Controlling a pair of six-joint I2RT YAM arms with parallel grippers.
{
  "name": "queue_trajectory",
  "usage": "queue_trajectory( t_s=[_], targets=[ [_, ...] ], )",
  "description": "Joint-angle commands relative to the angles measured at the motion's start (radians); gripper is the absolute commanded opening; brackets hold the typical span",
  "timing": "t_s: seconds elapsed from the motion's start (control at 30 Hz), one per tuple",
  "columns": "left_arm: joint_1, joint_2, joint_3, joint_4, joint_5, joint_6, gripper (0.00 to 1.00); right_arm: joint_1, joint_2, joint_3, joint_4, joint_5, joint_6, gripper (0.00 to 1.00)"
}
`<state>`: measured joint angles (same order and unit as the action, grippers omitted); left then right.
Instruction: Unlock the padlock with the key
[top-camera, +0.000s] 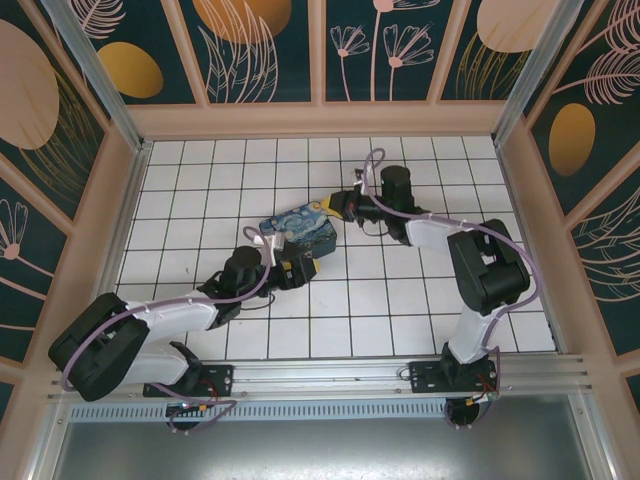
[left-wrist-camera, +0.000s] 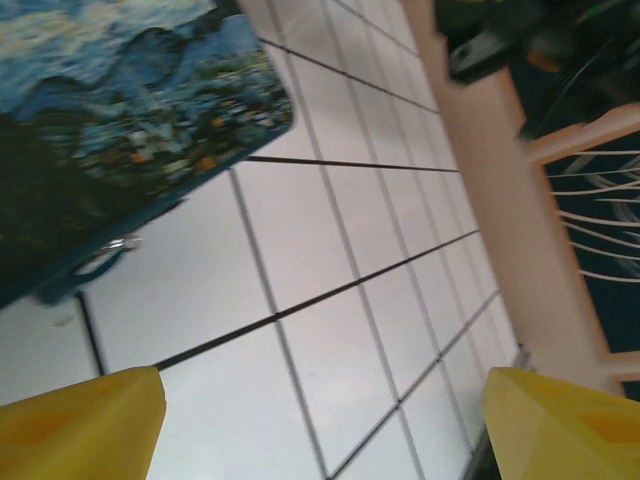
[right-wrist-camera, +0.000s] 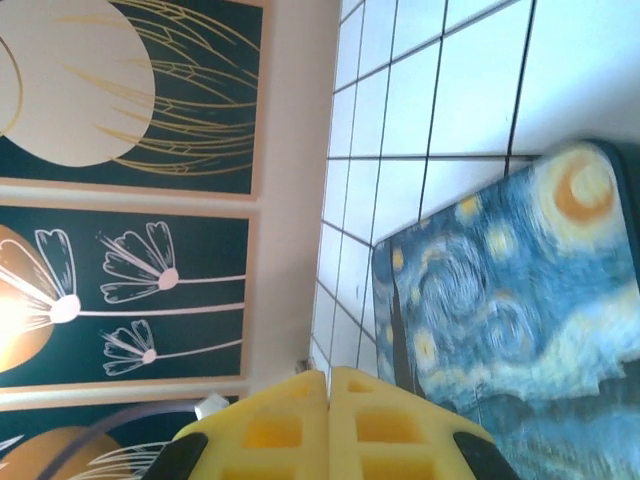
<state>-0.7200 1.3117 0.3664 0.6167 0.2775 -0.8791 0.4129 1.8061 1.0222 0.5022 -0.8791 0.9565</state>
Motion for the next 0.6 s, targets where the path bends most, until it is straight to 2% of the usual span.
queue_trajectory(
  t_s=[0.0, 0.23, 0.57],
  targets=[
    [0.004, 0.035, 0.01, -0.077, -0.094, 0.115, 0.84, -0.003, 0.071, 0.081, -0.178, 0.036, -0.106, 0.0],
    [0.004, 0.148, 0.053, -0.054, -0.123, 0.199, 0.83, 0.019, 0.148, 0.133, -0.209, 0.044, -0.125, 0.0],
    [0.004, 0.278, 0.086, 0.037, -0.19, 0.256, 0.81, 0.041, 0.177, 0.081, -0.152, 0.067, -0.102, 0.0]
  ],
)
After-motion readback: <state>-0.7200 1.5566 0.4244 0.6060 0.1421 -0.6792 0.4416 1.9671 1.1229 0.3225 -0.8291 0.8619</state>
